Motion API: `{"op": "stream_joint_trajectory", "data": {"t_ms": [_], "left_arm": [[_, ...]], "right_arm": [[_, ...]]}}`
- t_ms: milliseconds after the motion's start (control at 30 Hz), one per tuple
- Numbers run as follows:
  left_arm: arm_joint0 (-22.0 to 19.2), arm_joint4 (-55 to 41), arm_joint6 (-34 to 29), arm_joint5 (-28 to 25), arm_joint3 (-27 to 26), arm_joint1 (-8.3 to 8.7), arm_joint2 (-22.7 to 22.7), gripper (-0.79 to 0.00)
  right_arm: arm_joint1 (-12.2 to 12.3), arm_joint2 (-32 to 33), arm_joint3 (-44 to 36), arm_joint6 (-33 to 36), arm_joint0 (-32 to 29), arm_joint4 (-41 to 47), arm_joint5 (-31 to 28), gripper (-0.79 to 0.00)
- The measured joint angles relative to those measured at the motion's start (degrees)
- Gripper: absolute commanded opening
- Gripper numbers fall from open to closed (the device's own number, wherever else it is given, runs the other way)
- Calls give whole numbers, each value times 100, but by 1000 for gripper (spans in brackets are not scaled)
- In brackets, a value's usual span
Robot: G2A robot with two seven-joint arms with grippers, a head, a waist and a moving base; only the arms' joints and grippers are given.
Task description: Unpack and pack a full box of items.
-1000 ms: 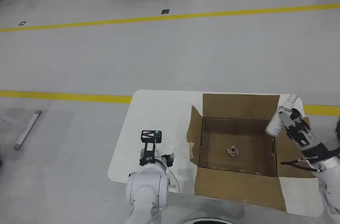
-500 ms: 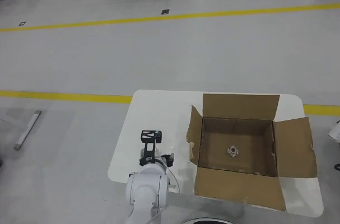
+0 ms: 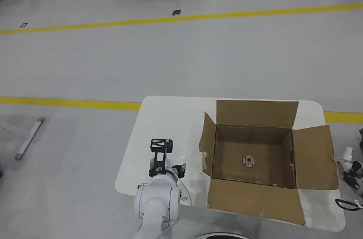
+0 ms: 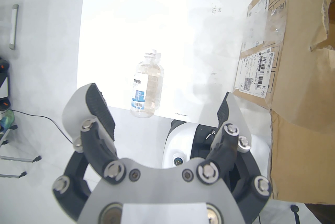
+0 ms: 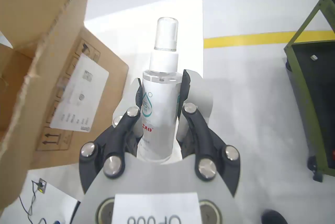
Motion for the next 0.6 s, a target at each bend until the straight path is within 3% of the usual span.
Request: {"op": "stream_joint_trajectory", "data": {"t_ms": [267, 600], "left_arm": [[0, 0, 0, 0, 0, 0, 0, 0], [0, 0, 0, 0, 0, 0, 0, 0]], "right_arm": [[13, -372, -24, 631, -42, -644, 153, -785], [41, -512, -43, 1353, -19, -775, 236, -785]]}}
